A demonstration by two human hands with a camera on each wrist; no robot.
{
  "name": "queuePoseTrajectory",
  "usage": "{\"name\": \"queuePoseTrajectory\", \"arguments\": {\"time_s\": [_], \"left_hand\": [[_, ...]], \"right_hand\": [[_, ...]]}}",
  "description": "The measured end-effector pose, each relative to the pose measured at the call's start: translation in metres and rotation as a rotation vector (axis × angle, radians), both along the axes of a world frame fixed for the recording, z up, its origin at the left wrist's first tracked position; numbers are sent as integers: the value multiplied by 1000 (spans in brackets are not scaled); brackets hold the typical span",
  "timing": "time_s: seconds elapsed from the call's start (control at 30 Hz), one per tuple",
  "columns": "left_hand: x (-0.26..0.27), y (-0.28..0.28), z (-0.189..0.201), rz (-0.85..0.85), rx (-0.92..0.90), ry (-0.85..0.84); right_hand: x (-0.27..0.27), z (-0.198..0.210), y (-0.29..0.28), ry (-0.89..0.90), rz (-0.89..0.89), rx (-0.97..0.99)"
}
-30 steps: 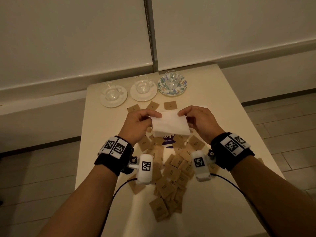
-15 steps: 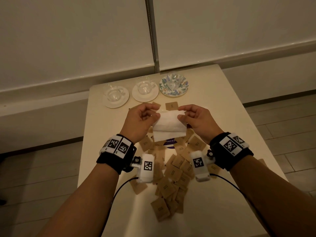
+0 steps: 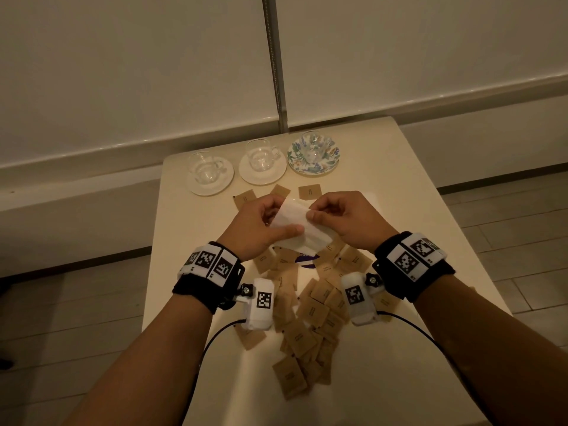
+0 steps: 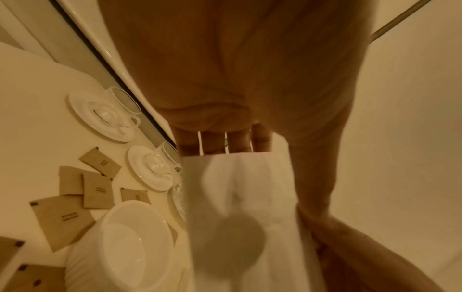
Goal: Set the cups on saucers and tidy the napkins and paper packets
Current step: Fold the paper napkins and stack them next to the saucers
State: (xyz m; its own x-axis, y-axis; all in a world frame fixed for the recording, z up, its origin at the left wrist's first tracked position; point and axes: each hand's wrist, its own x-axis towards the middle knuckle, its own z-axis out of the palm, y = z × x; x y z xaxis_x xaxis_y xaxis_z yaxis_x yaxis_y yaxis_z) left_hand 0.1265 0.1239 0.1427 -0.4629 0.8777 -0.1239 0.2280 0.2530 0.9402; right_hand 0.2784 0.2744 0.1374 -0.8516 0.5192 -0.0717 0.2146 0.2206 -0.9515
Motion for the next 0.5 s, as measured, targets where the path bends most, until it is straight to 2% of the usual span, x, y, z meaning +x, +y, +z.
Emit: {"name": "queuePoseTrajectory", "arguments": {"time_s": [0.17,0.4,0.5], "left_hand": [[1,-7,-7,48,-47,-11],[4,-4,-1,14,-32,-2],[0,-5,-1,23,-42,2]], "right_hand": [[6,-7,5,-1,-79,-83],[-1,-2,-3,0,-4,-30],[-1,-3,-1,8,-47,-54]]}}
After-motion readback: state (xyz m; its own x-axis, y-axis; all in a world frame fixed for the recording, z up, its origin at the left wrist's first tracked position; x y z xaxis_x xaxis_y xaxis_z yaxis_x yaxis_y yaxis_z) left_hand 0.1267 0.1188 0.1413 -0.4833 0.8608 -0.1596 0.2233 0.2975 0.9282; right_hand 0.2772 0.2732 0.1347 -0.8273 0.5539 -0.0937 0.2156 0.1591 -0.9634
